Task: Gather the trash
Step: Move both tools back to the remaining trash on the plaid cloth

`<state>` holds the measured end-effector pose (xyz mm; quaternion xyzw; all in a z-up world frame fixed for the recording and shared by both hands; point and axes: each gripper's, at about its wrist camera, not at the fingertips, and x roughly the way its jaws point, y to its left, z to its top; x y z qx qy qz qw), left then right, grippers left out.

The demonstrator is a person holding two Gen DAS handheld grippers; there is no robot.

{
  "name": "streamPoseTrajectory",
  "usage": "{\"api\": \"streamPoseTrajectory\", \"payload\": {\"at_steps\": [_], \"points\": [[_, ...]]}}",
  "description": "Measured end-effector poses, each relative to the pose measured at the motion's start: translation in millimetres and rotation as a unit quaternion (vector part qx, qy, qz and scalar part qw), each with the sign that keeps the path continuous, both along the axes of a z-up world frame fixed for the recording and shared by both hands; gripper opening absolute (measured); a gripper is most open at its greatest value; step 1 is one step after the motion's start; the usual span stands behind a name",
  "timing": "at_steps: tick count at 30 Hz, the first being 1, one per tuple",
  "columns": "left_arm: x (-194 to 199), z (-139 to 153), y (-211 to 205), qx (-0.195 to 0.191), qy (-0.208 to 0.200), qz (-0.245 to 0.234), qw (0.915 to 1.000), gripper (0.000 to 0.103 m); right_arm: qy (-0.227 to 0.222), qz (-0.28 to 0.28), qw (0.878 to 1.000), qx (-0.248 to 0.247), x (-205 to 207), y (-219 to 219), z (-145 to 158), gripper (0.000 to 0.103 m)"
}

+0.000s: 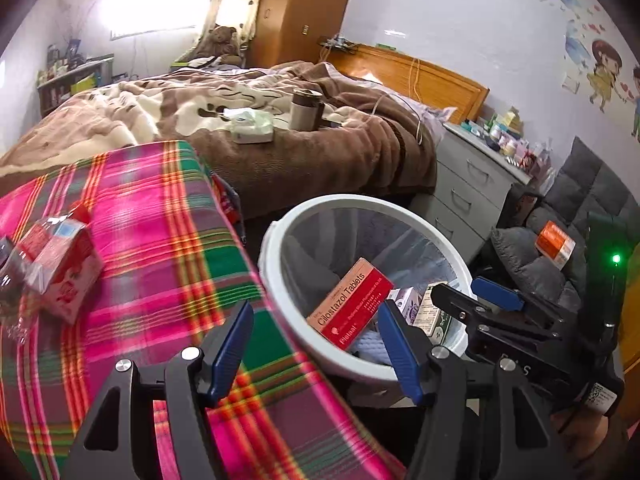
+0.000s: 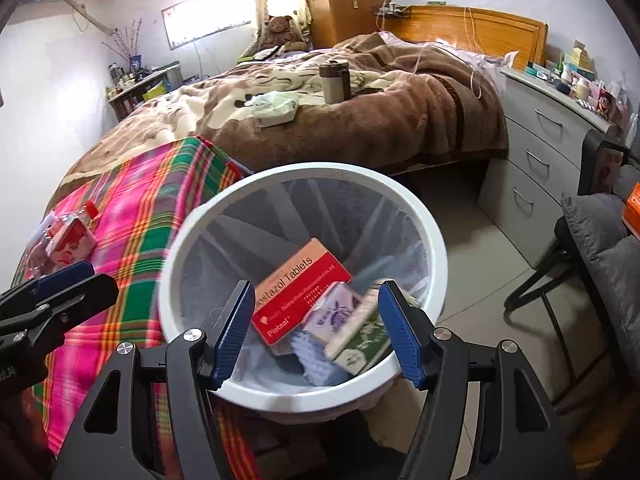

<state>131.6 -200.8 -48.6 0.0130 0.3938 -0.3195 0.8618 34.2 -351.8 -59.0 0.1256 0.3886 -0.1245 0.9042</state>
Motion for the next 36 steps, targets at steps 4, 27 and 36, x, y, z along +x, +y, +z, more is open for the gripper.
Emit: {"api": "streamPoseTrajectory", "payload": {"at_steps": [4, 27, 36], "points": [[-2.8, 7.0, 22.9, -0.004, -0.007, 0.024, 0.9997, 0.064, -0.013, 0.004, 1.000, 0.004, -1.7, 10.9, 7.6, 0.066], [3.7, 24.0, 190.8, -0.005, -0.034, 0.166, 0.9855, 0.068, -0.042, 0.112, 0.993, 0.024, 32.8, 131.9, 22.2, 0.067], [27.2, 20.4, 251.0, -0.005, -0.034, 0.215, 0.9761, 0.069, -0.032, 0.148, 0.988, 0.021, 59.0, 173.3, 21.3, 0.073]]}}
